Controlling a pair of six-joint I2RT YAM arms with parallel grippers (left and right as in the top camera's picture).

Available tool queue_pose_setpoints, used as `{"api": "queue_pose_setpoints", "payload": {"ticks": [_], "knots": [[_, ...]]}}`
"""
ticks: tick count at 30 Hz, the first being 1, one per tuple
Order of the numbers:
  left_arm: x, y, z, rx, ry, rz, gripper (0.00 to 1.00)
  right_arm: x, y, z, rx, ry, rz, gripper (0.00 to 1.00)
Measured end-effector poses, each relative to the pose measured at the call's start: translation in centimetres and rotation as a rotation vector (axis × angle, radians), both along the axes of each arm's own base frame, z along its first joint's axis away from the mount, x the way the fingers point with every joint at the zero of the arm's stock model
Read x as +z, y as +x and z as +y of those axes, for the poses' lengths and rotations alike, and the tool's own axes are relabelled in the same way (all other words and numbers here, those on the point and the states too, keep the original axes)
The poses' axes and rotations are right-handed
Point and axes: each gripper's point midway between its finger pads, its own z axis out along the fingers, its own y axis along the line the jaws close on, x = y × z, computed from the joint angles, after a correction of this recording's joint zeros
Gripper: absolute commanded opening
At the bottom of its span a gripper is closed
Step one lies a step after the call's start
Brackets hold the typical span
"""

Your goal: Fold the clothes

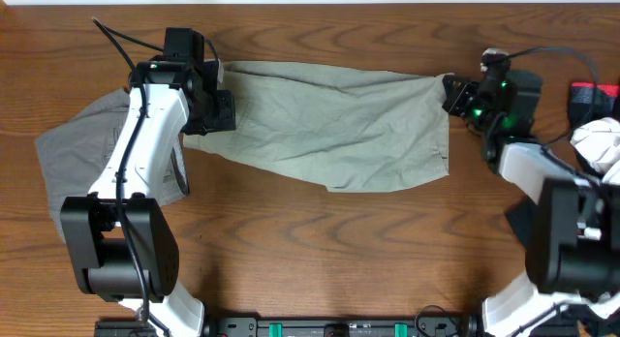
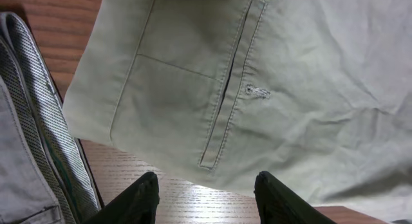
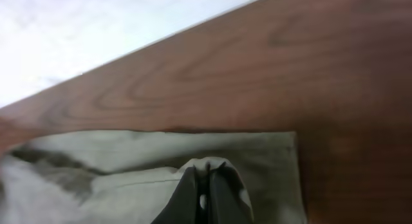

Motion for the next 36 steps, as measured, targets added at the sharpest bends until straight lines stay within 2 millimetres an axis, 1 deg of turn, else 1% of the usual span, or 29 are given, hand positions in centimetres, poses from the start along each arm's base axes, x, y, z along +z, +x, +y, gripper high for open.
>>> {"api": "queue_pose_setpoints", "payload": {"ticks": [1, 2, 3, 5, 6, 8, 10, 12, 15, 18, 20, 23, 26, 28, 32, 34, 36], "knots": [[0.0, 0.0, 0.0, 0.0, 0.0, 0.0, 0.51, -0.7, 0.3, -0.1, -0.003, -0.001, -0.002, 0.06], [0.0, 0.0, 0.0, 0.0, 0.0, 0.0, 0.51, -1.3, 0.5, -0.1, -0.005, -0.001, -0.004, 0.12], [0.0, 0.0, 0.0, 0.0, 0.0, 0.0, 0.52, -2.0, 0.7, -0.2, -0.01, 0.0, -0.004, 0.27], [0.0, 0.0, 0.0, -0.002, 0.001, 0.0, 0.57, -3.1, 0.8, -0.4, -0.019, 0.002, 0.008, 0.47], [0.0, 0.0, 0.0, -0.003, 0.001, 0.0, 0.58, -3.5, 0.8, -0.4, -0.022, 0.005, 0.016, 0.51], [0.0, 0.0, 0.0, 0.0, 0.0, -0.001, 0.59, -3.8, 0.7, -0.4, -0.012, 0.009, 0.023, 0.53], [0.0, 0.1, 0.0, 0.0, 0.0, -0.003, 0.6, -3.7, 0.4, -0.3, 0.008, 0.022, 0.027, 0.54], [0.0, 0.1, 0.0, 0.0, 0.0, -0.006, 0.61, -3.9, -0.2, -0.3, 0.025, 0.036, 0.06, 0.57], [0.1, 0.3, 0.0, 0.0, -0.001, -0.013, 0.62, -4.1, -2.3, -1.1, 0.035, 0.047, 0.162, 0.58], [0.2, 0.6, 0.0, 0.0, -0.001, -0.025, 0.63, -3.3, -4.6, -1.6, 0.043, 0.047, 0.244, 0.56], [0.2, 0.8, 0.0, 0.0, -0.001, -0.035, 0.63, -2.7, -5.8, -1.5, 0.065, 0.036, 0.275, 0.55], [0.3, 1.1, 0.0, 0.0, -0.002, -0.047, 0.64, -3.2, -6.8, -0.9, 0.107, 0.015, 0.312, 0.55], [0.4, 1.3, -0.1, 0.0, -0.002, -0.053, 0.64, -3.8, -6.9, -0.2, 0.138, -0.008, 0.311, 0.59], [0.4, 1.3, -0.1, 0.0, -0.002, -0.053, 0.64, -4.2, -6.4, 0.2, 0.154, -0.03, 0.293, 0.59], [0.4, 1.2, -0.1, 0.0, -0.002, -0.052, 0.64, -6.0, -5.4, 0.8, 0.155, -0.075, 0.278, 0.59], [0.3, 1.2, -0.1, 0.0, -0.002, -0.051, 0.64, -6.8, -4.7, 0.9, 0.148, -0.09, 0.26, 0.56], [0.4, 1.2, -0.1, 0.0, -0.002, -0.052, 0.64, -7.4, -4.2, 0.7, 0.133, -0.091, 0.25, 0.45]]}}
